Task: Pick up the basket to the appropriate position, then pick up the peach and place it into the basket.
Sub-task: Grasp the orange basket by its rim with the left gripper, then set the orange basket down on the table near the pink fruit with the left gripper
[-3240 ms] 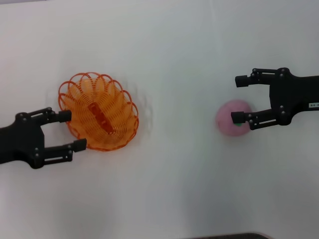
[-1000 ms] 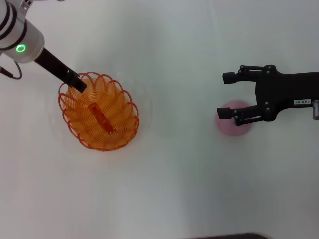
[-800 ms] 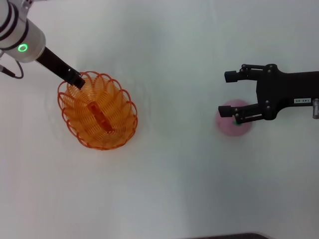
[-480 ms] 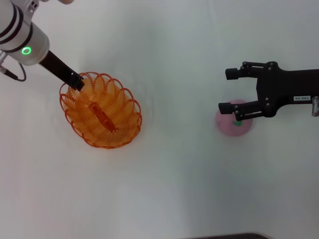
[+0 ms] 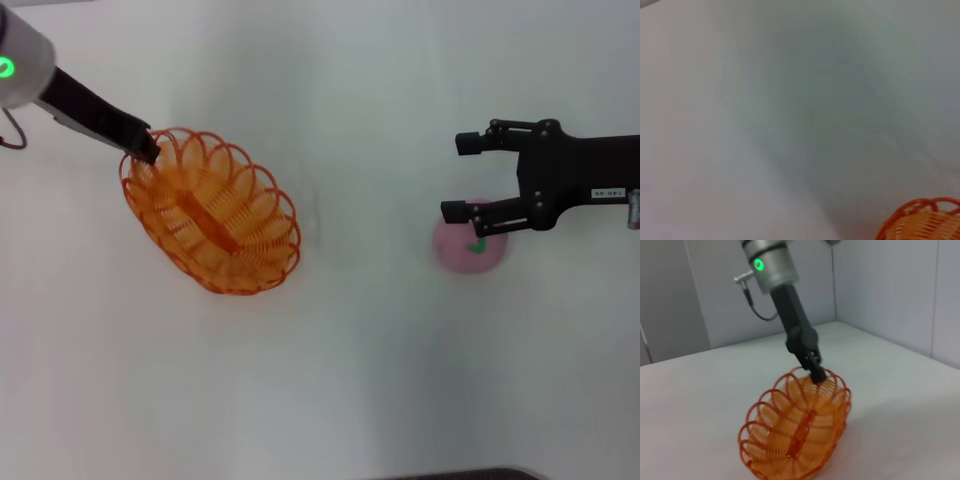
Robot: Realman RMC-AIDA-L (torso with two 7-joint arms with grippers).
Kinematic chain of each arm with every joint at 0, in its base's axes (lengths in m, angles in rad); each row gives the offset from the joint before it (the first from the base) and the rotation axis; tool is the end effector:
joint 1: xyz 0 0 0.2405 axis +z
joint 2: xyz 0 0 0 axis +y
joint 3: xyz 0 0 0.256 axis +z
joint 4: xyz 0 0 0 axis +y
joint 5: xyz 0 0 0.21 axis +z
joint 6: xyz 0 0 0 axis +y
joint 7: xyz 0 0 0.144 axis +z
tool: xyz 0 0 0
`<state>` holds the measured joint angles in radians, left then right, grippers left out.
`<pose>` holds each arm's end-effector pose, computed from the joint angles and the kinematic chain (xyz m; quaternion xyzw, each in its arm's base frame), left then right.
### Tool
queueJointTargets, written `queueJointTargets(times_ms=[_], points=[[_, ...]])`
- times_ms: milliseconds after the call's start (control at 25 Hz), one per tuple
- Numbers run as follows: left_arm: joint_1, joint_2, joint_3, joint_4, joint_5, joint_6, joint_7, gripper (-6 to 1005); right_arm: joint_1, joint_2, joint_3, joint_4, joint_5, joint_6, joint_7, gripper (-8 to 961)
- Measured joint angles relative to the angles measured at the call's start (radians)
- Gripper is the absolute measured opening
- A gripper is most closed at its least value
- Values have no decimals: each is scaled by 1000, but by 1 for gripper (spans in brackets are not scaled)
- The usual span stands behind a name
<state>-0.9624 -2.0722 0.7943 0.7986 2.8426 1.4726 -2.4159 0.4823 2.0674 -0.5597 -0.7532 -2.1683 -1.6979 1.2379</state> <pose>-0.1978 0.4168 0.0087 -0.8763 -0.4315 0.1377 0.1639 0.2864 0.3063 0.0246 -0.9602 0.1490 0.1954 0.1325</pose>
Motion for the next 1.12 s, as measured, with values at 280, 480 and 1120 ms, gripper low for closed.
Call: queueJointTargets(times_ms=[280, 480, 1120], points=[[22, 24, -158, 44, -60, 110, -43, 70, 2, -7, 44, 0, 8, 1, 0, 939], [70, 34, -249, 49, -147, 114, -103, 69, -3, -21, 49, 0, 5, -2, 17, 938], [289, -97, -252, 157, -315, -38, -303, 81, -12, -73, 14, -11, 0, -51, -9, 919]])
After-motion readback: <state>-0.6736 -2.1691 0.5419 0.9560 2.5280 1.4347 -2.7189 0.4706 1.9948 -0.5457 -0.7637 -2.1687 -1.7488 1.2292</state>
